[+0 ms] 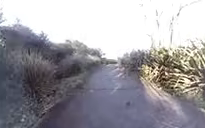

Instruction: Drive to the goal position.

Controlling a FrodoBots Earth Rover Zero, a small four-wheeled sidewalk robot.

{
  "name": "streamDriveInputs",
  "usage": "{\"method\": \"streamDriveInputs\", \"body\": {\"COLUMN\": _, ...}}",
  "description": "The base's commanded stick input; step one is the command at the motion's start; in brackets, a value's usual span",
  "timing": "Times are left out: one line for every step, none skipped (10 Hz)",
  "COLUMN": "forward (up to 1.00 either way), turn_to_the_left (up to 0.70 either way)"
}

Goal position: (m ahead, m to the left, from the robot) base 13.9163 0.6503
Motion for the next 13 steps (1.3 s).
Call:
{"method": "streamDriveInputs", "body": {"forward": 0.85, "turn_to_the_left": 0.00}}
{"method": "streamDriveInputs", "body": {"forward": 0.85, "turn_to_the_left": 0.00}}
{"method": "streamDriveInputs", "body": {"forward": 0.85, "turn_to_the_left": 0.00}}
{"method": "streamDriveInputs", "body": {"forward": 0.85, "turn_to_the_left": 0.00}}
{"method": "streamDriveInputs", "body": {"forward": 0.85, "turn_to_the_left": 0.00}}
{"method": "streamDriveInputs", "body": {"forward": 0.85, "turn_to_the_left": 0.00}}
{"method": "streamDriveInputs", "body": {"forward": 0.85, "turn_to_the_left": 0.00}}
{"method": "streamDriveInputs", "body": {"forward": 0.85, "turn_to_the_left": 0.00}}
{"method": "streamDriveInputs", "body": {"forward": 0.85, "turn_to_the_left": 0.00}}
{"method": "streamDriveInputs", "body": {"forward": 0.85, "turn_to_the_left": 0.00}}
{"method": "streamDriveInputs", "body": {"forward": 0.85, "turn_to_the_left": 0.00}}
{"method": "streamDriveInputs", "body": {"forward": 0.85, "turn_to_the_left": 0.00}}
{"method": "streamDriveInputs", "body": {"forward": 0.85, "turn_to_the_left": -0.34}}
